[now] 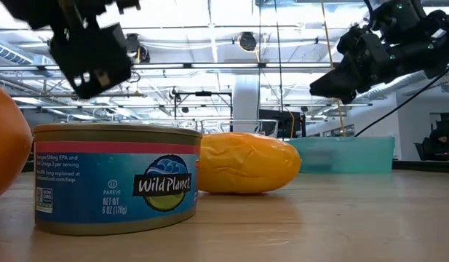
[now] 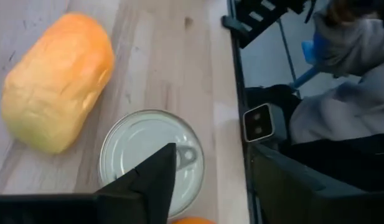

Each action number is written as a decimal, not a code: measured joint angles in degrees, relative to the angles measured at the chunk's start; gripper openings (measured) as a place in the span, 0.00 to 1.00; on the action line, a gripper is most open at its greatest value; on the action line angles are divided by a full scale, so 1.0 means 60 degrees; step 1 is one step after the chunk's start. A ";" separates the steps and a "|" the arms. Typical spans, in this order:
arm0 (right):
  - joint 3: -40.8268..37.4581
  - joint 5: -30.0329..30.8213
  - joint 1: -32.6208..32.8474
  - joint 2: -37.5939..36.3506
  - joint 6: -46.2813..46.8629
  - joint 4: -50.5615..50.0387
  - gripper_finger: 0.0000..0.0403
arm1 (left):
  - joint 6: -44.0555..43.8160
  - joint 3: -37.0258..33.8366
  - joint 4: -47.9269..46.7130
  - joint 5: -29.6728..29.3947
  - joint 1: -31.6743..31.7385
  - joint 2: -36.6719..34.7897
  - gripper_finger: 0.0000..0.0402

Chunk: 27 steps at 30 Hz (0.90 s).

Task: Pick & Place Food Item
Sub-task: Put the blue tuna can into the green bin

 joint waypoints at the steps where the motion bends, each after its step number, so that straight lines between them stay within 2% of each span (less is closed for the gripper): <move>1: -0.0052 -0.0027 0.0000 0.0000 -0.0001 0.0150 0.29 | -0.0008 0.0000 0.0006 0.0026 0.0004 0.0089 0.49; 8: -0.0079 -0.0487 0.0585 0.0000 -0.1181 0.0467 0.29 | 0.0604 -0.0004 0.0471 0.0529 0.0105 0.0931 0.29; 16: -0.0082 -0.0441 0.1656 -0.0004 -0.1997 0.1067 0.24 | 0.0949 -0.0004 -0.0296 0.0490 0.0547 0.1208 0.02; 20: -0.0082 -0.0431 0.1743 -0.0004 -0.2004 0.1031 0.22 | 0.0898 0.0015 -0.1560 0.0304 0.0651 0.0895 0.03; 27: -0.0082 0.0375 0.1741 0.0000 -0.2004 0.0899 0.21 | 0.1652 0.0015 -0.3303 -0.1682 0.1165 0.0359 0.03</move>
